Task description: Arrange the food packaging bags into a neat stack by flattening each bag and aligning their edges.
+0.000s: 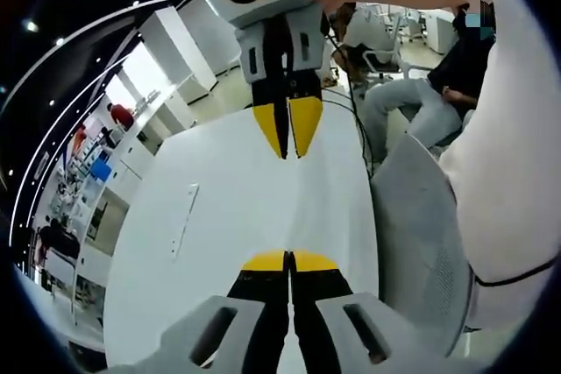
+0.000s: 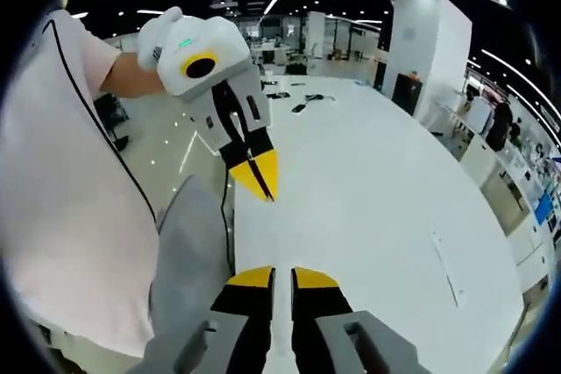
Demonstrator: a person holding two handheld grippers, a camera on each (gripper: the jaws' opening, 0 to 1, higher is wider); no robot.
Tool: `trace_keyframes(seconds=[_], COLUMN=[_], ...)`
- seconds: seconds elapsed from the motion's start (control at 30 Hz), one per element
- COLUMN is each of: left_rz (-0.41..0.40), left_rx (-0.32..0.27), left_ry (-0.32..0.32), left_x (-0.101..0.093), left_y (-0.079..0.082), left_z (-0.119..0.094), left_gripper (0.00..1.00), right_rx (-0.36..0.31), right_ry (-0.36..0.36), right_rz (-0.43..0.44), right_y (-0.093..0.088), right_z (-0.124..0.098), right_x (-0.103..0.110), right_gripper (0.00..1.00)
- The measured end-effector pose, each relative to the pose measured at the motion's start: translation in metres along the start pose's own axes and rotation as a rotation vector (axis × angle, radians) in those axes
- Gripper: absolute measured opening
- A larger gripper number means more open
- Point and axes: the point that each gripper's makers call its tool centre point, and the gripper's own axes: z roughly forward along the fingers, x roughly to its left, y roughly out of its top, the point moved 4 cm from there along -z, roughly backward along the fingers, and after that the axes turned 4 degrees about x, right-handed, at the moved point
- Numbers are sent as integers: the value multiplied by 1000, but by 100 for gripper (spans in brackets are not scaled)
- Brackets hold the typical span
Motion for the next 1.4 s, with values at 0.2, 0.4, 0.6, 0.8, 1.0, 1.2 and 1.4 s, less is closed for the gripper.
trace_keyframes(seconds=[0.2, 0.4, 0.6, 0.8, 1.0, 1.2, 1.4], left_rz=[4, 8, 1, -23, -16, -29, -13], left_rx=[-6, -3, -4, -5, 8, -15, -35], left_ry=[1, 2, 2, 2, -7, 10, 6], left_x=[0, 0, 1, 1, -1, 3, 2], left_y=[3, 5, 4, 4, 3, 8, 17], left_z=[0, 1, 1, 2, 4, 1, -2], left_gripper=[0, 0, 0, 0, 0, 1, 12], right_rx=[9, 23, 24, 18, 25, 44, 55], right_ry=[21, 33, 48, 35, 27, 15, 3], right_rz=[18, 11, 15, 4, -18, -40, -59], right_y=[-2, -3, -5, -5, -4, -3, 0], right_z=[6, 10, 13, 12, 10, 8, 7], right_x=[2, 4, 6, 4, 4, 5, 5], right_gripper=[1, 0, 0, 0, 0, 0, 0])
